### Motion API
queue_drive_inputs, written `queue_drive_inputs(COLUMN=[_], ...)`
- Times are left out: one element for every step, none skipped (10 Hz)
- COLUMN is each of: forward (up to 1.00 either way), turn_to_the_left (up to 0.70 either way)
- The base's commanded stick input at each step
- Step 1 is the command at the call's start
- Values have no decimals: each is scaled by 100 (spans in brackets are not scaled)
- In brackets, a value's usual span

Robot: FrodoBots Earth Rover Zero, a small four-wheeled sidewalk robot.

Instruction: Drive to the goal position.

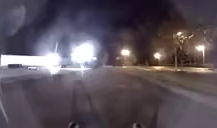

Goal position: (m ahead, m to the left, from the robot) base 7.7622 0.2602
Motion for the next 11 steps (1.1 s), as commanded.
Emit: queue_drive_inputs(forward=[50,50,50,50,50,50,50,50,50,50,50], turn_to_the_left=[0,0,0,0,0,0,0,0,0,0,0])
